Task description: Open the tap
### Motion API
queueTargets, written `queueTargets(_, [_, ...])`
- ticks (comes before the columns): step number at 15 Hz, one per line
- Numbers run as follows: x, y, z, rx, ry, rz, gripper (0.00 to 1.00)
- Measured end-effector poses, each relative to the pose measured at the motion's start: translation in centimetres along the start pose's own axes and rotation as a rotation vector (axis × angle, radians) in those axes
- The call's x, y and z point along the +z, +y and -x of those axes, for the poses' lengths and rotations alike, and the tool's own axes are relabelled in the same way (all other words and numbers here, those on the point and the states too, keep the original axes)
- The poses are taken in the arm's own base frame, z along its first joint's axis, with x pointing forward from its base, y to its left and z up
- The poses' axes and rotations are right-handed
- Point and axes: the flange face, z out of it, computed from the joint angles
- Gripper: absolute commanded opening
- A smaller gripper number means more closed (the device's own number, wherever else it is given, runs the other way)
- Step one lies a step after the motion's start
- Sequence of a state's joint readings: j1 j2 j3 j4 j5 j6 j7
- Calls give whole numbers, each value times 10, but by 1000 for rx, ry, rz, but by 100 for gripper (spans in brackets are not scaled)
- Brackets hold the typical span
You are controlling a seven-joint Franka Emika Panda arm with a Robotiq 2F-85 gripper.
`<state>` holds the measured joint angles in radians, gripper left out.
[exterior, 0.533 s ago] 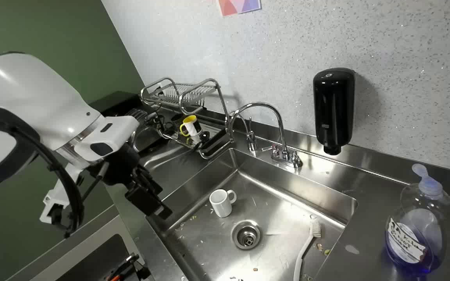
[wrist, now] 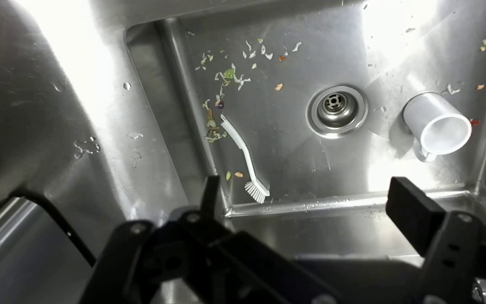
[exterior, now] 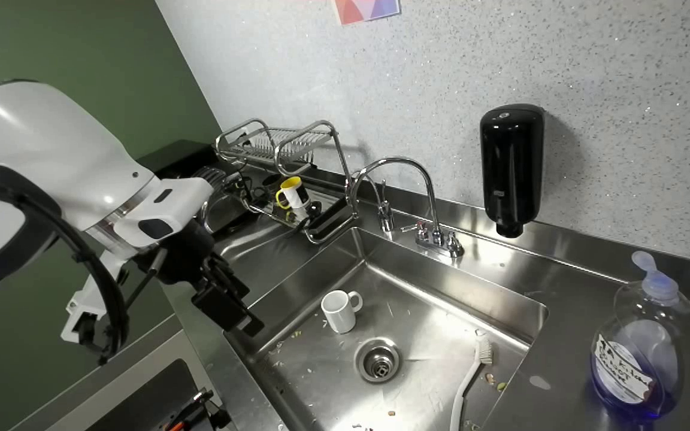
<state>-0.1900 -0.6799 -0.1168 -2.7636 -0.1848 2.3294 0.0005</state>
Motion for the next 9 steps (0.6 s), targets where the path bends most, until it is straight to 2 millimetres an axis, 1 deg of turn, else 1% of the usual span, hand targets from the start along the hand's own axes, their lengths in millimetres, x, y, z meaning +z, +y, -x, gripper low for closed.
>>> queueTargets(7, [0, -1, 0, 2, 2, -2, 100])
queueTargets(9, [-1, -5, -8, -4, 47, -10, 100])
